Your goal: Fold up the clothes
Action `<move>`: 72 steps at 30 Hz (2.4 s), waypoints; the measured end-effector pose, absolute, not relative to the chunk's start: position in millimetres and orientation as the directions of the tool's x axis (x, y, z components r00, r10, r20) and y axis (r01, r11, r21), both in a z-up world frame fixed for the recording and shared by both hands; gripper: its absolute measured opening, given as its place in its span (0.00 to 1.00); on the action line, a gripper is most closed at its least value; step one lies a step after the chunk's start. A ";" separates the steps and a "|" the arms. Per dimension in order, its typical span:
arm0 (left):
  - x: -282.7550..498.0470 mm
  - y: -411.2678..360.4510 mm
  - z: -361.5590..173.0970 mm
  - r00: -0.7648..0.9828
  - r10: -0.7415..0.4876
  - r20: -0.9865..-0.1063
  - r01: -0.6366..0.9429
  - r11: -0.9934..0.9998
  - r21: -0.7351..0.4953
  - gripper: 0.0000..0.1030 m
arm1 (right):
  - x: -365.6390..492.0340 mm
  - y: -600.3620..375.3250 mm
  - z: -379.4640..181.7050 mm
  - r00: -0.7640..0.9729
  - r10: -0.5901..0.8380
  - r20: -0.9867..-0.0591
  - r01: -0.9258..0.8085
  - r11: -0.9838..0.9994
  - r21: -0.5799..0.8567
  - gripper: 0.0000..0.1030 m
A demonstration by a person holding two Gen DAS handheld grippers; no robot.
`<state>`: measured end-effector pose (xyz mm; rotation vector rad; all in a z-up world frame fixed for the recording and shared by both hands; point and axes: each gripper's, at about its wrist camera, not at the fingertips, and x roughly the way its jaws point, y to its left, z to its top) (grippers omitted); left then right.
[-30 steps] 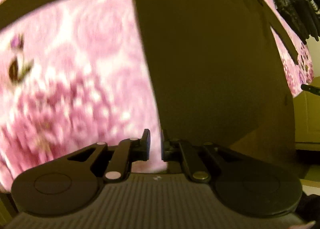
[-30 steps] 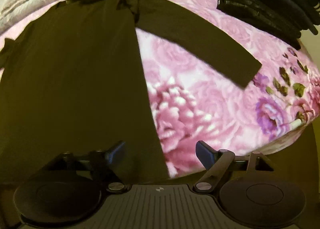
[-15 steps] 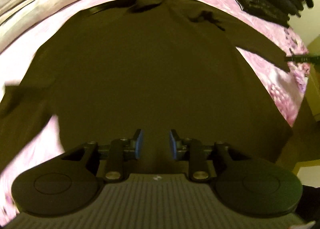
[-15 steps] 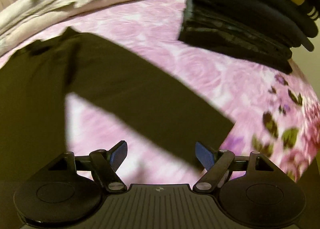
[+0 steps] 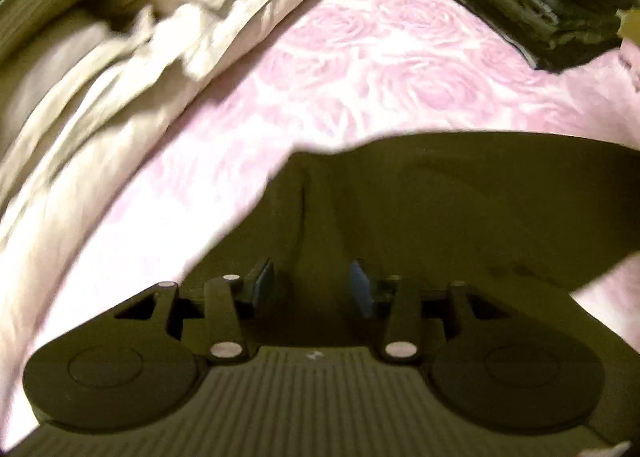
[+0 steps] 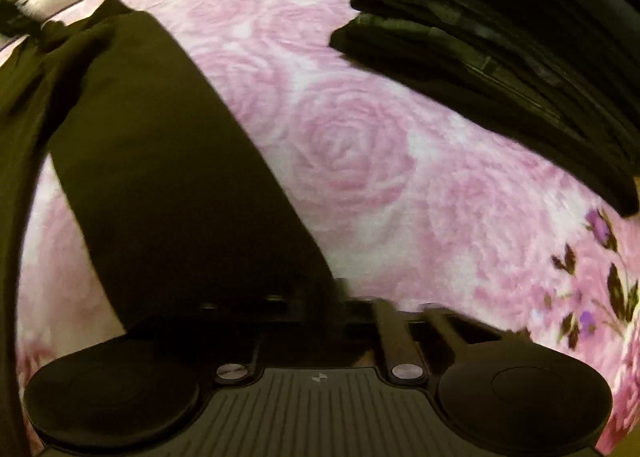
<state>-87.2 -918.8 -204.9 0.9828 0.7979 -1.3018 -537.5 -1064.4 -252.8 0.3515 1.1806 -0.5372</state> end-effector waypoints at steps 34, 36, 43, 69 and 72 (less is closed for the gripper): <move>61.5 -796.2 -172.9 0.318 -0.234 -0.919 0.939 0.211 0.271 0.29 | -425.4 -1060.2 -190.4 0.488 -0.366 -0.792 0.564 0.825 -0.034 0.82; 69.2 -775.9 -179.0 0.311 -0.235 -0.921 0.939 0.229 0.259 0.29 | -381.0 -1036.4 -193.7 0.553 -0.256 -0.793 0.473 0.880 0.046 0.69; 98.2 -761.3 -217.6 0.217 -0.348 -0.912 0.957 0.258 0.129 0.28 | -207.1 -958.2 -209.8 0.665 -0.025 -0.746 0.179 0.975 0.128 0.46; 161.1 -579.9 -234.3 0.192 -0.451 -0.872 0.848 0.523 -0.084 0.24 | -128.9 -862.0 -260.8 0.481 -0.147 -0.864 0.365 0.930 0.045 0.73; 162.7 -513.4 -236.5 0.232 -0.357 -0.905 0.816 0.578 -0.019 0.27 | -148.8 -832.3 -261.1 0.459 -0.144 -0.877 0.343 0.939 0.025 0.73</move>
